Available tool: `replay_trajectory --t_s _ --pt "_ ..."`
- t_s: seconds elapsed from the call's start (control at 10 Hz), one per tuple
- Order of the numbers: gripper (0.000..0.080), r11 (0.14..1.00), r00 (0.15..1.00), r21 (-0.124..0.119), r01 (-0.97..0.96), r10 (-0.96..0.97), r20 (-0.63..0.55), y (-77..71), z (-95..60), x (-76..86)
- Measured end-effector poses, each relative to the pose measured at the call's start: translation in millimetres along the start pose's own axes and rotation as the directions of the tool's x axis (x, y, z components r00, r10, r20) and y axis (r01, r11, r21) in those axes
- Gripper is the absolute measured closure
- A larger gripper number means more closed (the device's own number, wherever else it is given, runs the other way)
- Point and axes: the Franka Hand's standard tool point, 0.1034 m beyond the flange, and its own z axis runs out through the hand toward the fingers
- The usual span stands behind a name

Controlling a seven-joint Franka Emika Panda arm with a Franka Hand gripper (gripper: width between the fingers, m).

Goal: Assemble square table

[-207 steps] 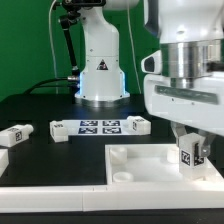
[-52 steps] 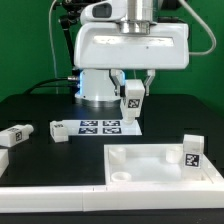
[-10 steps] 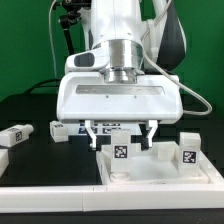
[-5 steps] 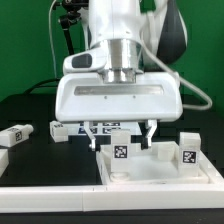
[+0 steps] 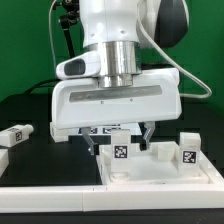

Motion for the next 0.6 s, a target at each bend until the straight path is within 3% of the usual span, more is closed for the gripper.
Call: replay_trajectory --t_s 0.1,0.2,0.3,0.4,0.5,0.6 --pt "0.015 1.0 1.0 0.005 -0.014 0.014 0.0 -2.2 -4.1 9.6" --pt "0.015 1.0 1.0 0.002 -0.018 0.018 -0.01 -2.0 -2.8 8.9" --pt "0.0281 1.0 1.0 0.002 -0.017 0.017 -0.007 -1.9 -2.0 7.4" --pt "0.0281 0.999 0.999 0.003 -0.054 0.054 -0.007 -2.4 -2.0 7.4" --pt "0.0432 0.99 0.99 0.007 -0.143 0.143 -0.006 -3.4 -1.9 7.4" --pt "0.0516 0.975 0.975 0.009 -0.224 0.224 -0.005 -2.2 -1.7 7.1"
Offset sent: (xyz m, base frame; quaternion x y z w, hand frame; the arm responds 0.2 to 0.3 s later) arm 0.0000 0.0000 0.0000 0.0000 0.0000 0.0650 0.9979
